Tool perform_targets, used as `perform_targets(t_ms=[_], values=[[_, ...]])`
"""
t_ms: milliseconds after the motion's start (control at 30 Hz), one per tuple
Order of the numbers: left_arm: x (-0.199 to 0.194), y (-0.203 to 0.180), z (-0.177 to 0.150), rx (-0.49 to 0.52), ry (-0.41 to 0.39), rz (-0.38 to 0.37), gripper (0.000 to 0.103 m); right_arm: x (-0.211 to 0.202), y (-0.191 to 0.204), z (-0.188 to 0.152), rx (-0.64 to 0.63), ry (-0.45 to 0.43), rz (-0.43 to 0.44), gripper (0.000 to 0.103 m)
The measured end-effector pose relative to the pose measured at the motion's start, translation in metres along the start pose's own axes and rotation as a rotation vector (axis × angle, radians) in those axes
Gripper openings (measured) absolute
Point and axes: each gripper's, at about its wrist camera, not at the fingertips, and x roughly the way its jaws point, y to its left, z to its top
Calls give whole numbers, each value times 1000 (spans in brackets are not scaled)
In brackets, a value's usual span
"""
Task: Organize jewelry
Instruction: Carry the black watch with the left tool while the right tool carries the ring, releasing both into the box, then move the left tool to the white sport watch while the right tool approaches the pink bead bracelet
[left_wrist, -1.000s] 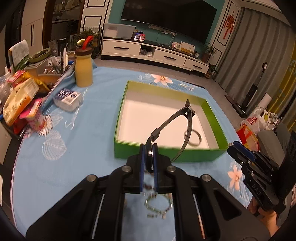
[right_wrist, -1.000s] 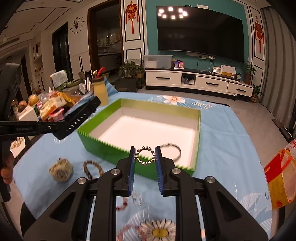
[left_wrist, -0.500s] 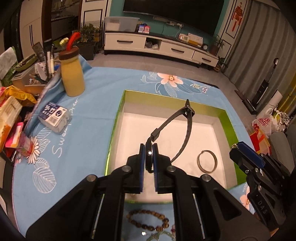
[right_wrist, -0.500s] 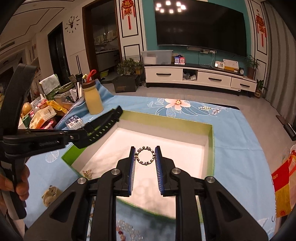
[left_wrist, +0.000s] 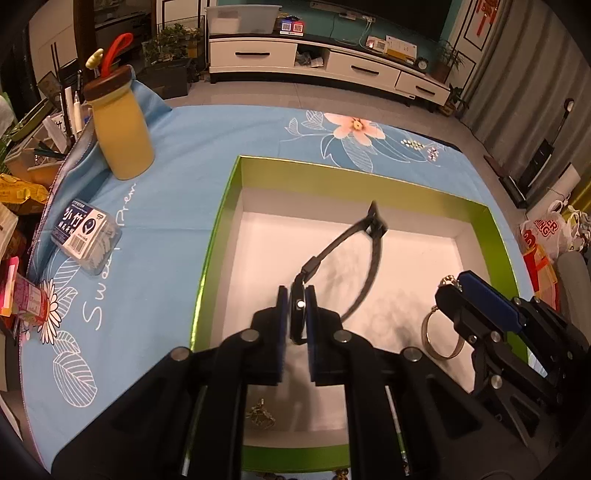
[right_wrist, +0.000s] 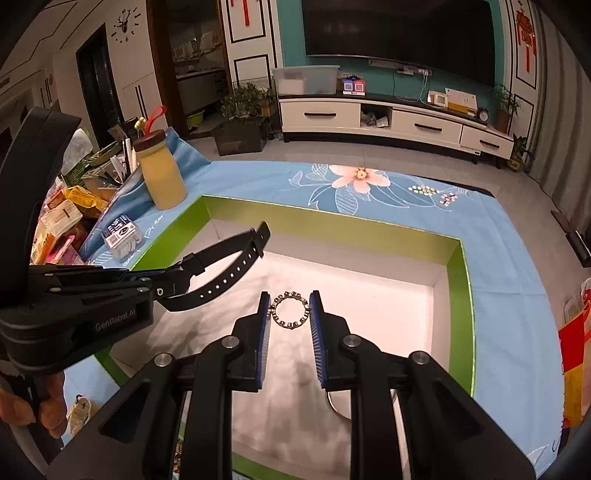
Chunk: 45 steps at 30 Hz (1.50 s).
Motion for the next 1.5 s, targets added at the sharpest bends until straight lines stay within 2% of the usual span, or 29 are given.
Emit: perform_targets(t_ms=[33,133,200,233,467,700,1033,1167,1300,1400,1500], values=[[-1,-1,-1,-1,-1,0,9,1,0,0,1,2,-2,21],[-3,-3,-2,4,-12,3,20,5,-1,-1,1,0,-24,26],[-9,-4,-3,13,-32,15,41,3,-4,-3,8,-3,-33,36],[-14,-4,-5,18,-48,19,45,0,-5,-4,12,-13,-38,37],[-51,-10,-20,54,-124,27,68,-30,-9,-15,0,-62,-60,38],[-87,-18,-46,93,-169,17,82,-68,-14,-35,13,-104,-52,43],[-130,-15,-89,57,-172,-51,92,-109,-11,-70,25,-100,-29,49],[-142,-3,-107,24,-174,-56,98,-120,-7,-84,31,-92,-19,56],[-153,17,-125,-18,-180,-41,99,-128,-4,-96,32,-77,-18,59],[-160,36,-134,-60,-182,-40,101,-136,-3,-103,34,-75,-20,67],[-164,58,-144,-116,-181,-54,101,-143,-5,-107,44,-79,-20,69]])
